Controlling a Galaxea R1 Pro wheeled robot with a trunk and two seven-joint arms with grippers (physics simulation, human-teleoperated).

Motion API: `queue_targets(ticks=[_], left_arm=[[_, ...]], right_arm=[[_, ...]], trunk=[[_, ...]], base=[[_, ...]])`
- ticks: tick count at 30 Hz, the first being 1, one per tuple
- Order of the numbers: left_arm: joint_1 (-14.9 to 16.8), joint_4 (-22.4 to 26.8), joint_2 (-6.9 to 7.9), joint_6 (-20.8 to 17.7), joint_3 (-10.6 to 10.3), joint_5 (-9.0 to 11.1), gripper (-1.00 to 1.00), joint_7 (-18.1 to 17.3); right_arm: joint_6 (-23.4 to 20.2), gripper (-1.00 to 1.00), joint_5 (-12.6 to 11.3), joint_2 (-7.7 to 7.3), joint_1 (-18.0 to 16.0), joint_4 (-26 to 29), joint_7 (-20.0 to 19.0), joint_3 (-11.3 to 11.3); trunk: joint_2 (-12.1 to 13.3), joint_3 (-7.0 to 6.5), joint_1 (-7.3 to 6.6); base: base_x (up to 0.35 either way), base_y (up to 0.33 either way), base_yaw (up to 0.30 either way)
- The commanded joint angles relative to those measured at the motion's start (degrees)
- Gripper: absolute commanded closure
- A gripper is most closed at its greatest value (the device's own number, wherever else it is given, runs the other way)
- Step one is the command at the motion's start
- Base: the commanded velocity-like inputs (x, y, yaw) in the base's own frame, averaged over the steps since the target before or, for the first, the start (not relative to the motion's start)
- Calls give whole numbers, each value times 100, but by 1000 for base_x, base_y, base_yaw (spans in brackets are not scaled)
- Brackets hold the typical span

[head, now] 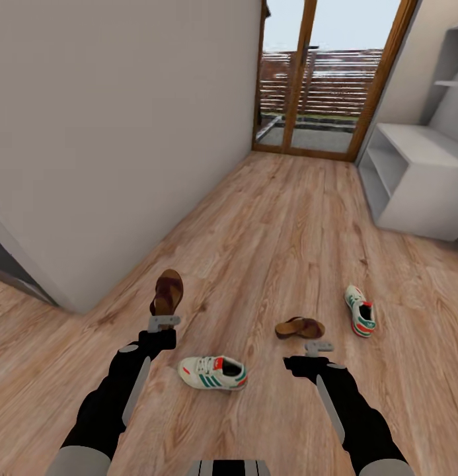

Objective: Pick up the two gym shoes and the two sandals from the corridor floor and place them onto the hallstand (shoe rack) in the corridor, making sure they are on the rack and not on the floor. Arrange them so the two gym shoes are next to each other and the two sandals are next to each other.

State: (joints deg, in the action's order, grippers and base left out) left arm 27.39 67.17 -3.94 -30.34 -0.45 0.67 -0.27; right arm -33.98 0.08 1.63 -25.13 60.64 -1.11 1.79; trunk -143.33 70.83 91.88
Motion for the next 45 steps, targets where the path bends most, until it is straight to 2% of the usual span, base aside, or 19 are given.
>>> queue_targets(ticks=[1, 17, 33, 45], left_arm=[[3, 7, -1, -33, 1, -14, 100, -15], [3, 7, -3, -33, 1, -14, 100, -12], [3, 7, -10, -33, 1, -14, 100, -17], [3, 7, -10, -33, -1, -7, 100, -17]], right_arm=[[-29, -100, 1, 4, -1, 9, -12, 15], [-28, -100, 1, 4, -1, 9, -12, 15], [-29, -100, 1, 4, -1, 0, -12, 15], [-30, -100, 1, 4, -1, 0, -12, 15]], trunk=[[-2, 5, 0], [-2, 5, 0], [-2, 5, 0], [-2, 5, 0]], base=[[55, -57, 239], [7, -13, 283], [25, -189, 290], [0, -43, 290]])
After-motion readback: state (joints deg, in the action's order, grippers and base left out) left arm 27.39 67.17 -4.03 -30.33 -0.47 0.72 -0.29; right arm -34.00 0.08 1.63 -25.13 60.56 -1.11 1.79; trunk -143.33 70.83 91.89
